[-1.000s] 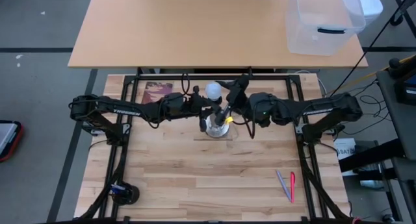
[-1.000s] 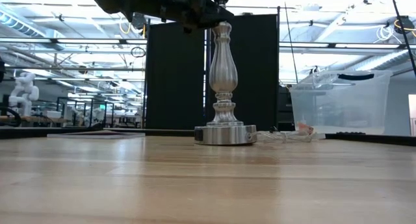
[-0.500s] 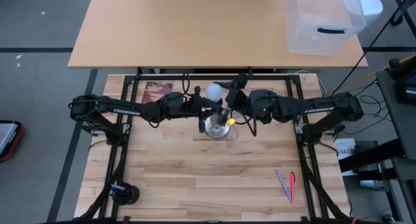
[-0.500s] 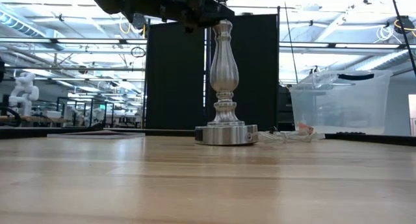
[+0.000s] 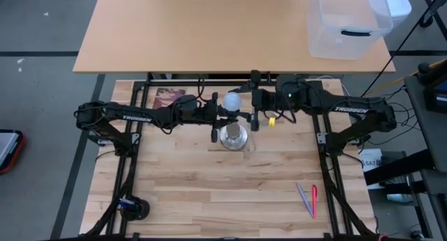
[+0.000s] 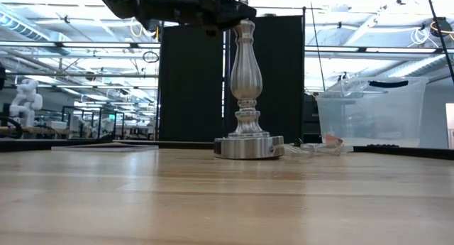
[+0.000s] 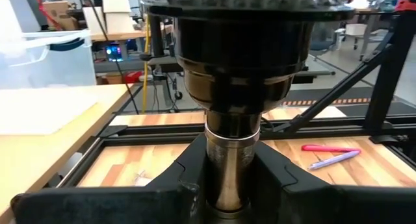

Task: Screw lightbulb
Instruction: Remove the lightbulb from the lamp

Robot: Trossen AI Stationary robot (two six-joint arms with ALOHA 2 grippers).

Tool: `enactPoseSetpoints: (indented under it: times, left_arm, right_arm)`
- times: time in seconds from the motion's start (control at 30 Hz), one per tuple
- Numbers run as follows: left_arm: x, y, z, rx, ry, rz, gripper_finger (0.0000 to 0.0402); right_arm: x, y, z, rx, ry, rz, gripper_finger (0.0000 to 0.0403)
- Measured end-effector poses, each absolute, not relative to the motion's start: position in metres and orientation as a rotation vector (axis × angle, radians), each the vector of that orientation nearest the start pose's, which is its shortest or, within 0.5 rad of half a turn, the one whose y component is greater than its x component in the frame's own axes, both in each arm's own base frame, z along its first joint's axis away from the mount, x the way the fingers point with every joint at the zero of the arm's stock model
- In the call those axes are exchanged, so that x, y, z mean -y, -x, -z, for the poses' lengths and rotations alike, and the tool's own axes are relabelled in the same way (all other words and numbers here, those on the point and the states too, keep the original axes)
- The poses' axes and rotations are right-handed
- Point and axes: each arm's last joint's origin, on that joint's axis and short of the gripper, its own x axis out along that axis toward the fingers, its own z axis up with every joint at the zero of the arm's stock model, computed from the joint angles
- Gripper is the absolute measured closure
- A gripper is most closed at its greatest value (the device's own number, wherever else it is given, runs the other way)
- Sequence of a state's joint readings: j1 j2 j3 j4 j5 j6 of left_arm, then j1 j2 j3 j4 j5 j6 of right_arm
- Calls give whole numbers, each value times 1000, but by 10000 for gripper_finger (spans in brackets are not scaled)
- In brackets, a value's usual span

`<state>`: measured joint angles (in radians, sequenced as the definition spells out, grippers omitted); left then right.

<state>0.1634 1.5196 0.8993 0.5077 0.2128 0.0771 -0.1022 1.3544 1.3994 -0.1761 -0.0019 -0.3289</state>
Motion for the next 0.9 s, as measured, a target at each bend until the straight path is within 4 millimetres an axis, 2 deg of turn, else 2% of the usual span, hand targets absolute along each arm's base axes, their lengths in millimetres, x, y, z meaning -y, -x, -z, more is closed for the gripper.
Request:
enactPoseSetpoints:
  times: [0.23, 0.57, 0.9]
  left_arm:
    - [-54, -331, -263, -110, -39, 75, 329]
    - [-59, -330, -262, -113, -25, 115, 329]
    - [-62, -329, -262, -114, -13, 134, 329]
  right_arm:
    - [56, -298, -419, -111, 318, -69, 117]
    - [81, -300, -415, -24, 353, -296, 117]
    - [87, -303, -415, 22, 356, -372, 115]
